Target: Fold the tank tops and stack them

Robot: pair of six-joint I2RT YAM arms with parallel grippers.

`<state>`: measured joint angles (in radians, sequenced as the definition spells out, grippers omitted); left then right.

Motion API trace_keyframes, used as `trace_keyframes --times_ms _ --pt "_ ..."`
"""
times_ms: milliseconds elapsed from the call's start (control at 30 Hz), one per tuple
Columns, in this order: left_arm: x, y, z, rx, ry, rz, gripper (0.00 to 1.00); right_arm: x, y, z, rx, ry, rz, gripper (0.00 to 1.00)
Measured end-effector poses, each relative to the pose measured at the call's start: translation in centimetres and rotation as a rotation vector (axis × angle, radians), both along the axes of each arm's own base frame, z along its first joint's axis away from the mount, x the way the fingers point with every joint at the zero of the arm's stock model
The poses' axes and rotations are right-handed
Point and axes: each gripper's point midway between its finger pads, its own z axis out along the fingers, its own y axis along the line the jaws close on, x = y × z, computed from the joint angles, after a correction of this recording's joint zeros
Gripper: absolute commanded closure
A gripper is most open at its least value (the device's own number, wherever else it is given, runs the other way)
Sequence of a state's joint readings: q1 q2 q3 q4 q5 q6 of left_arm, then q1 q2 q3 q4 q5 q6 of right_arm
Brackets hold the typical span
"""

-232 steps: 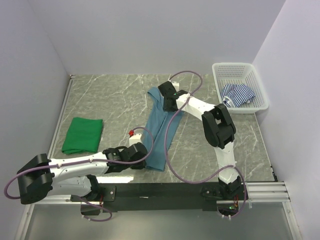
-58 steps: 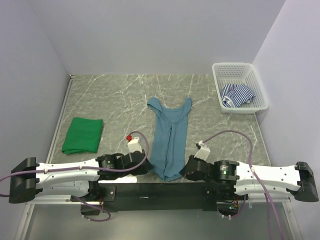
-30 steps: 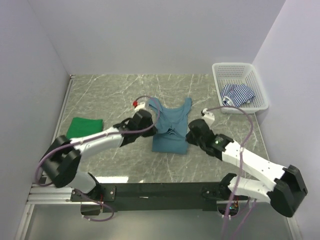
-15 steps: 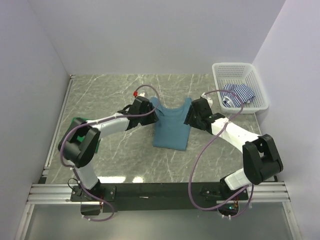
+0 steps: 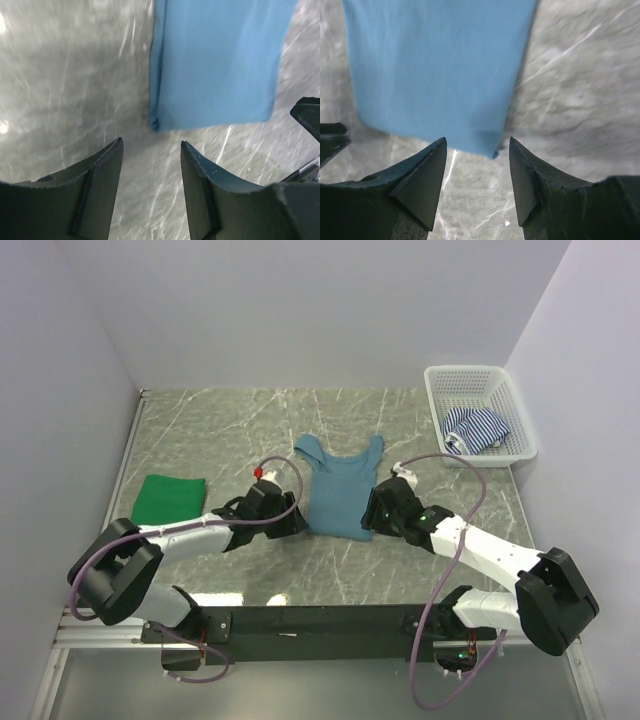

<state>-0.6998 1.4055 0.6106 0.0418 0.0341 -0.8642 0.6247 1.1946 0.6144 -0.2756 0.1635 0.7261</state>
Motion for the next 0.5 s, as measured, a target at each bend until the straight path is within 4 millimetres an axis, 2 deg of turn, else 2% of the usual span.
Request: trace_keyframes --times_ms 133,333,500 --pt "-1.0 -0.4 -1.2 -0.008 0.027 -0.009 0.44 -1.2 0.8 -0.9 0.009 0.025 0.011 0.4" --pt "-0.5 -1.7 -1.8 -0.038 0.02 -0.002 0.47 -1.8 0.4 -3.0 -0.007 0.072 -0.022 0.46" --pt "-0.2 -2.3 -1.9 -0.061 0.016 0.012 0.52 -1.8 0.6 -3.7 -0.006 0.084 -0.031 0.53"
